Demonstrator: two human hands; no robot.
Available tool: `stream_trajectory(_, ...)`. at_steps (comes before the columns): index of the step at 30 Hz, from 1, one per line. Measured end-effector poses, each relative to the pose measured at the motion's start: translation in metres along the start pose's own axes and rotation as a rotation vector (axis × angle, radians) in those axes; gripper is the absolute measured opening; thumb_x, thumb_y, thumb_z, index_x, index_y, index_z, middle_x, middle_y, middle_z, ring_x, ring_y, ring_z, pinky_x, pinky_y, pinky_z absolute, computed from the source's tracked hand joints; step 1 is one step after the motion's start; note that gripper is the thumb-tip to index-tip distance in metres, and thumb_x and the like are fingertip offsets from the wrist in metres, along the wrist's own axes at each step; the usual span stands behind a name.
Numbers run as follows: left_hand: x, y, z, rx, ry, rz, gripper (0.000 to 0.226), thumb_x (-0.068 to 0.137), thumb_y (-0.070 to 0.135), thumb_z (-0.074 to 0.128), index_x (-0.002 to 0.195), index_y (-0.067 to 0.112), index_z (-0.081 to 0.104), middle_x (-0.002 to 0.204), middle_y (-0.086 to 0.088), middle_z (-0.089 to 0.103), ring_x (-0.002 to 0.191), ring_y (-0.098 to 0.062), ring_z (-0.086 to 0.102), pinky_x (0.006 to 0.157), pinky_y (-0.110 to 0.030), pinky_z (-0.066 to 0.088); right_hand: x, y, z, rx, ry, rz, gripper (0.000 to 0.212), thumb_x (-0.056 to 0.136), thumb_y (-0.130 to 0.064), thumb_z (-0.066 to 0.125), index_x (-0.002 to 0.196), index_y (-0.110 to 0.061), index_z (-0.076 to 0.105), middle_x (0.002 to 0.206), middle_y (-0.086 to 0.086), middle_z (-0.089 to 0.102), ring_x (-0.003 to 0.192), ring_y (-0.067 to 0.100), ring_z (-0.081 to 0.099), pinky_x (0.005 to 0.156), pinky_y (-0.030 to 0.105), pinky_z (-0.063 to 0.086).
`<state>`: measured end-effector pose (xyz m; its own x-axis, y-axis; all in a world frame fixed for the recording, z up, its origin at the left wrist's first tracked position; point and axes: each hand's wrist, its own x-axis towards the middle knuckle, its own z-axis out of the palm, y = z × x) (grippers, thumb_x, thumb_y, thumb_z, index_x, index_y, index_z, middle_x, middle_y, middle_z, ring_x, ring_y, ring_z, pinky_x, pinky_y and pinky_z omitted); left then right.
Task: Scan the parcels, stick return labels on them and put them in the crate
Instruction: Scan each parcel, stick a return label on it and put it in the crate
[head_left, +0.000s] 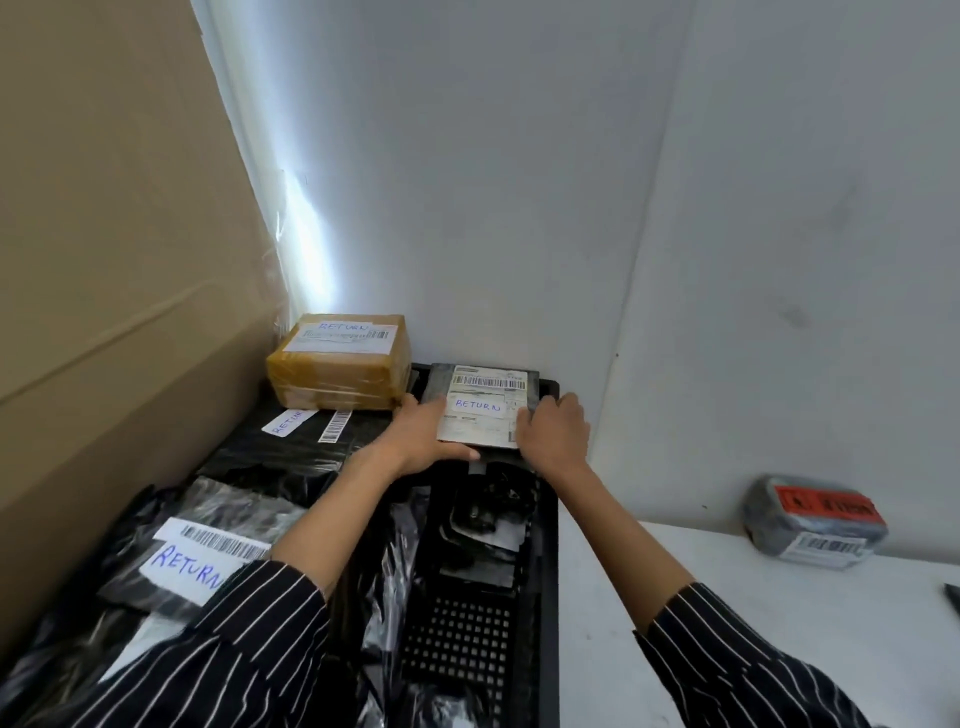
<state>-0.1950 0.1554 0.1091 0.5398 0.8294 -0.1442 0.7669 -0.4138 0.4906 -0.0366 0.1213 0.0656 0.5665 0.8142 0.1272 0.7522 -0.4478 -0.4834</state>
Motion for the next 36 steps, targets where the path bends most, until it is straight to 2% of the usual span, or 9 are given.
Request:
stream_trajectory(4, 0.014, -0.008, 0.013, 0.28, -0.011, -0.032, 0.094, 0.08, 0.05, 0.066, 0.148, 0.01, 0.014, 0.136, -0.021, 0.033, 0.126, -0.035, 0.036, 0.102, -0.04, 0.035, -0.014, 0.011, 0.008, -0.245, 0.063, -0.211, 0.053, 0.096, -0.042, 0.039, 0.14, -0.014, 0.034, 0.143, 0.009, 0.031, 0.127, 0.028, 0.029, 0.104, 0.04, 0.021)
stream_trajectory(8, 0.02, -0.009, 0.02, 0.423, -0.025, -0.033, 0.091, 0.083, 0.049, 0.063, 0.148, 0.011, 0.013, 0.138, -0.021, 0.033, 0.126, -0.033, 0.038, 0.098, -0.04, 0.039, -0.021, 0.016, 0.01, -0.315, -0.02, -0.293, 0.056, 0.096, -0.05, 0.035, 0.143, -0.02, 0.032, 0.152, 0.001, 0.026, 0.14, 0.028, 0.015, 0.113, 0.049, -0.011)
stream_trajectory(10, 0.021, -0.011, 0.019, 0.416, -0.027, -0.022, 0.088, 0.081, 0.05, 0.065, 0.147, 0.012, 0.019, 0.134, -0.019, 0.035, 0.124, -0.033, 0.04, 0.097, -0.04, 0.04, -0.021, 0.017, 0.01, -0.32, -0.033, -0.301, 0.055, 0.095, -0.049, 0.036, 0.142, -0.019, 0.034, 0.152, 0.002, 0.027, 0.141, 0.029, 0.013, 0.112, 0.05, -0.016)
stream_trajectory(15, 0.016, 0.002, 0.013, 0.35, 0.04, 0.022, 0.078, 0.084, 0.052, 0.061, 0.144, 0.013, 0.029, 0.14, -0.017, 0.035, 0.127, -0.033, 0.038, 0.104, -0.04, 0.037, -0.026, 0.026, 0.0, 0.014, 0.021, -0.274, 0.045, 0.096, -0.038, 0.044, 0.136, -0.018, 0.043, 0.145, 0.0, 0.039, 0.135, 0.023, 0.027, 0.115, 0.039, 0.003)
stream_trajectory(18, 0.011, 0.027, 0.017, 0.267, 0.111, 0.117, 0.07, 0.089, 0.047, 0.056, 0.143, 0.011, 0.031, 0.143, -0.016, 0.035, 0.131, -0.03, 0.036, 0.106, -0.039, 0.035, -0.039, 0.044, -0.017, 0.228, 0.118, -0.269, 0.032, 0.095, -0.03, 0.049, 0.124, -0.016, 0.053, 0.132, 0.0, 0.051, 0.123, 0.02, 0.041, 0.1, 0.026, 0.02)
stream_trajectory(24, 0.001, 0.11, 0.054, 0.031, 0.119, 0.339, 0.042, 0.089, 0.037, 0.059, 0.121, 0.011, 0.053, 0.121, -0.01, 0.053, 0.113, -0.023, 0.05, 0.092, -0.031, 0.04, -0.086, 0.122, -0.056, 0.406, 0.17, -0.164, 0.015, 0.094, -0.021, 0.053, 0.104, -0.014, 0.062, 0.108, -0.003, 0.063, 0.1, 0.012, 0.055, 0.089, 0.026, 0.04)
stream_trajectory(30, -0.013, 0.194, 0.153, -0.103, -0.078, 0.376, 0.024, 0.089, 0.031, 0.061, 0.102, 0.011, 0.062, 0.097, -0.006, 0.064, 0.09, -0.02, 0.06, 0.076, -0.028, 0.047, -0.151, 0.248, -0.091, 0.423, 0.212, 0.037, 0.009, 0.091, -0.009, 0.057, 0.088, -0.008, 0.066, 0.087, -0.001, 0.067, 0.077, -0.003, 0.055, 0.069, 0.002, 0.037)
stream_trajectory(34, -0.032, 0.236, 0.238, -0.145, -0.223, 0.331, 0.025, 0.089, 0.032, 0.061, 0.099, 0.009, 0.064, 0.095, -0.006, 0.065, 0.087, -0.019, 0.059, 0.074, -0.024, 0.043, -0.194, 0.345, -0.109, 0.321, 0.203, 0.174, 0.01, 0.092, -0.01, 0.056, 0.086, -0.015, 0.062, 0.086, -0.002, 0.064, 0.078, 0.004, 0.056, 0.067, 0.006, 0.038)
stream_trajectory(36, -0.045, 0.256, 0.281, -0.171, -0.301, 0.298, 0.026, 0.09, 0.031, 0.061, 0.098, 0.007, 0.065, 0.094, -0.007, 0.064, 0.09, -0.02, 0.06, 0.074, -0.022, 0.042, -0.21, 0.393, -0.116, 0.231, 0.205, 0.251, 0.009, 0.091, -0.01, 0.055, 0.086, -0.015, 0.061, 0.088, 0.002, 0.062, 0.083, 0.018, 0.058, 0.073, 0.02, 0.044)
